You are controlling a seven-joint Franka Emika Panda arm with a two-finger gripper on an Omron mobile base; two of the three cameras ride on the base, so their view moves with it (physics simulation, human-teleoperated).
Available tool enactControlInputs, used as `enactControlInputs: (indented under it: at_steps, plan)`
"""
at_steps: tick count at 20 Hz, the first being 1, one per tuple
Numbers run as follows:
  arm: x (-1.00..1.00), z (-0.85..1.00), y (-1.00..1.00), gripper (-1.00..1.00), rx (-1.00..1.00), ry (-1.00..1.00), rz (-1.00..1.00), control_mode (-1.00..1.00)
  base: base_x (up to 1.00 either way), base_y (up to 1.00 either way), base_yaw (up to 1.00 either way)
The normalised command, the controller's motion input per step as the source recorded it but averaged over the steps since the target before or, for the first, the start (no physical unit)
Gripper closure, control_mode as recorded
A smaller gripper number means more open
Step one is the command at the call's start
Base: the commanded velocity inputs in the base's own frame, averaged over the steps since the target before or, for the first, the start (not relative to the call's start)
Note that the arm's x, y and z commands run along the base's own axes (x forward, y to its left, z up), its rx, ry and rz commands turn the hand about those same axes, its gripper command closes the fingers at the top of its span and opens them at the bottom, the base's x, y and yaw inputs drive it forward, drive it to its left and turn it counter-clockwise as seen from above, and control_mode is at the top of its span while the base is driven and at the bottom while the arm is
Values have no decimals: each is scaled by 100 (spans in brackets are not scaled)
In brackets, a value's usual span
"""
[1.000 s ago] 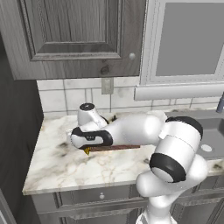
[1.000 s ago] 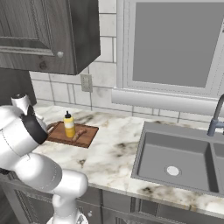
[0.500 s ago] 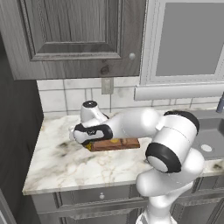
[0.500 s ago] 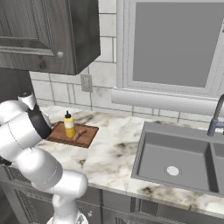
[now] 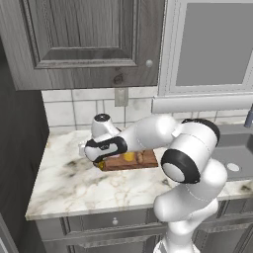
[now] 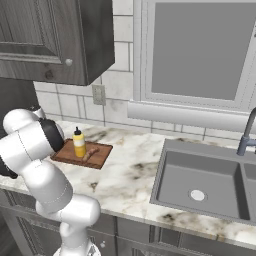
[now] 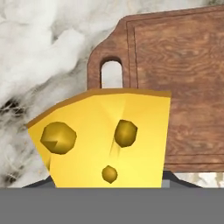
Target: Retrieve the reheated potato from the microwave, then place the potato, cheese, and condiment on the cutting board.
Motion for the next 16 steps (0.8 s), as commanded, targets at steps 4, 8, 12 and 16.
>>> enactControlInputs:
  at_steps: [4, 8, 12, 16]
  plan:
    - [21, -15, -8, 100, -1, -1, 0, -100, 0, 0, 0]
    - [11, -13, -14, 100, -5, -2, 0, -100, 0, 0, 0]
    - [12, -5, -16, 100, -8, -1, 0, -100, 0, 0, 0]
    - [9, -6, -11, 100, -7, 0, 0, -100, 0, 0, 0]
